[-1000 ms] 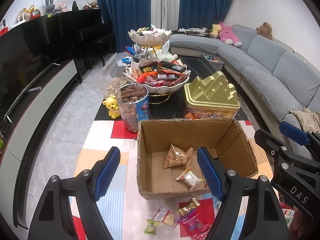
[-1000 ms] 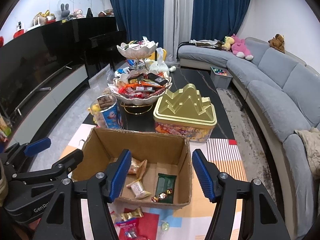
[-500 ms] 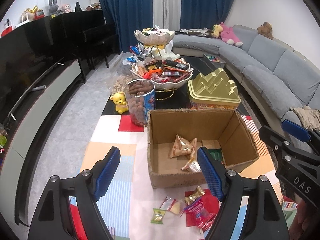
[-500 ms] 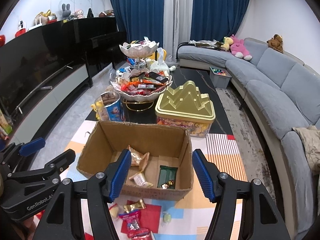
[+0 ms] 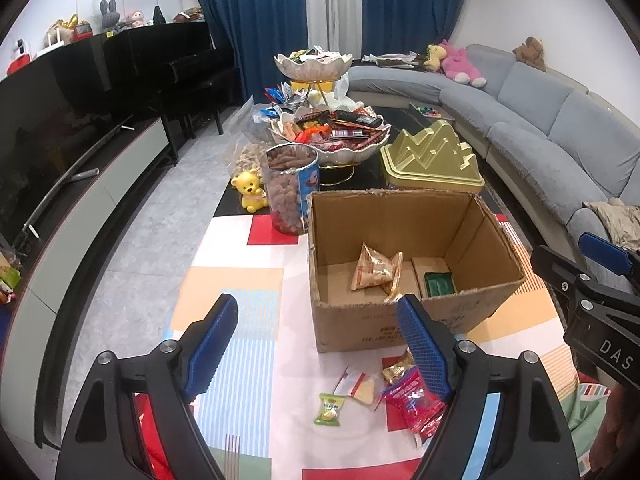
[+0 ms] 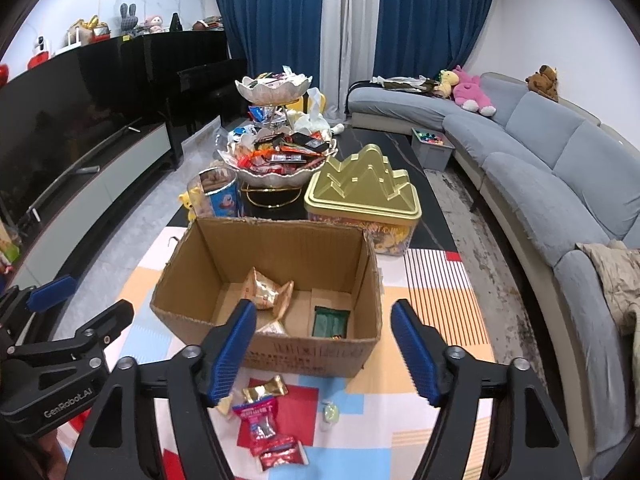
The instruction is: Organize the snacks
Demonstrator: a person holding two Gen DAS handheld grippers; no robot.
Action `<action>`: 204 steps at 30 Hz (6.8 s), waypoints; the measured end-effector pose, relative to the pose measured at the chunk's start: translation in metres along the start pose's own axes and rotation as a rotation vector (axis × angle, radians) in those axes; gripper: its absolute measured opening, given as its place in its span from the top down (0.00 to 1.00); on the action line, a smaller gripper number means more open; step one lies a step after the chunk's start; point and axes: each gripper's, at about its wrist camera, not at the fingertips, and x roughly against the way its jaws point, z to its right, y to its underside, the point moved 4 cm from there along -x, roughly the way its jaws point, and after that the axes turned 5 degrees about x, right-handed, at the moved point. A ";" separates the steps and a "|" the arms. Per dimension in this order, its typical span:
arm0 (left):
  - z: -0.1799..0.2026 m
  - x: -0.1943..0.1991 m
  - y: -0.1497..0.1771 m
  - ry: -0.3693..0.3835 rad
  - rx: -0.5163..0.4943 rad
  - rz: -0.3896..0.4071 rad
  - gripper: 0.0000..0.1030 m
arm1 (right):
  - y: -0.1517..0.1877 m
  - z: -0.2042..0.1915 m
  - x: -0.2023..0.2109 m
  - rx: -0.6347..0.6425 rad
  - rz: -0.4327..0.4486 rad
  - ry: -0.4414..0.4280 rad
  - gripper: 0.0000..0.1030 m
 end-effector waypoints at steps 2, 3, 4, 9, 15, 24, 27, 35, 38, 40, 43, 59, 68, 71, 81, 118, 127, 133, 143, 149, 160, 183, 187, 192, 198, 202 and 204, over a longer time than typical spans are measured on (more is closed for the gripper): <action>-0.002 0.002 0.004 0.001 0.003 -0.001 0.18 | 0.005 -0.001 0.003 -0.004 -0.001 0.000 0.29; -0.003 0.002 0.006 0.001 0.004 -0.003 0.18 | 0.006 -0.002 0.003 -0.004 -0.001 0.000 0.29; -0.004 0.003 0.008 0.001 0.003 -0.004 0.18 | 0.007 -0.002 0.004 -0.004 -0.001 0.001 0.28; -0.006 0.005 0.020 -0.001 -0.002 -0.008 0.17 | 0.018 -0.007 0.009 0.000 0.004 0.004 0.26; -0.006 0.007 0.035 -0.002 -0.020 0.008 0.14 | 0.033 -0.009 0.013 0.005 0.014 0.003 0.25; -0.007 0.004 0.058 -0.008 -0.042 0.020 0.14 | 0.059 -0.020 0.016 0.023 0.027 -0.009 0.25; -0.008 0.001 0.067 -0.013 -0.051 0.017 0.14 | 0.068 -0.025 0.015 0.035 0.029 -0.012 0.25; -0.013 -0.008 0.089 -0.014 -0.058 0.014 0.14 | 0.094 -0.036 0.007 0.055 0.014 -0.016 0.25; -0.014 -0.013 0.096 -0.014 -0.062 0.011 0.14 | 0.102 -0.039 0.004 0.063 0.012 -0.018 0.25; -0.015 -0.016 0.101 -0.014 -0.064 0.008 0.14 | 0.108 -0.041 0.003 0.068 0.009 -0.020 0.25; -0.016 -0.021 0.108 -0.012 -0.067 0.005 0.14 | 0.115 -0.044 -0.002 0.072 -0.002 -0.024 0.25; -0.009 -0.050 0.137 0.031 -0.105 0.008 0.14 | 0.156 -0.053 -0.025 0.097 -0.051 -0.046 0.25; -0.007 -0.066 0.149 0.037 -0.130 -0.009 0.16 | 0.171 -0.064 -0.040 0.122 -0.072 -0.081 0.25; -0.007 -0.073 0.151 0.037 -0.130 -0.015 0.17 | 0.178 -0.064 -0.050 0.118 -0.096 -0.084 0.25; -0.003 -0.094 0.159 0.048 -0.136 -0.052 0.20 | 0.192 -0.058 -0.073 0.106 -0.142 -0.094 0.25; 0.003 -0.123 0.169 0.079 -0.134 -0.115 0.71 | 0.207 -0.061 -0.100 0.087 -0.181 -0.179 0.50; 0.004 -0.121 0.169 0.071 -0.142 -0.115 0.72 | 0.205 -0.061 -0.100 0.086 -0.183 -0.183 0.51; 0.003 -0.118 0.168 0.067 -0.144 -0.109 0.72 | 0.203 -0.059 -0.099 0.081 -0.176 -0.178 0.51; 0.003 -0.101 0.165 0.054 -0.152 -0.070 0.73 | 0.194 -0.056 -0.084 0.085 -0.140 -0.162 0.51; 0.004 -0.089 0.163 0.051 -0.156 -0.051 0.73 | 0.190 -0.054 -0.072 0.089 -0.114 -0.154 0.51; 0.002 -0.066 0.157 0.045 -0.144 -0.017 0.73 | 0.179 -0.053 -0.054 0.091 -0.069 -0.146 0.51; 0.001 -0.028 0.128 0.008 -0.100 0.048 0.73 | 0.142 -0.044 -0.015 0.065 0.030 -0.123 0.51; 0.002 -0.021 0.121 -0.002 -0.096 0.062 0.73 | 0.133 -0.043 -0.006 0.067 0.054 -0.117 0.51; 0.001 -0.013 0.114 -0.009 -0.089 0.076 0.73 | 0.124 -0.043 0.003 0.071 0.077 -0.111 0.51; 0.002 -0.003 0.101 -0.013 -0.069 0.093 0.73 | 0.110 -0.040 0.013 0.071 0.111 -0.103 0.51; 0.005 0.003 0.090 -0.011 -0.061 0.108 0.73 | 0.100 -0.037 0.019 0.067 0.132 -0.099 0.51; 0.008 0.005 0.083 -0.004 -0.061 0.108 0.90 | 0.095 -0.036 0.020 0.066 0.140 -0.096 0.51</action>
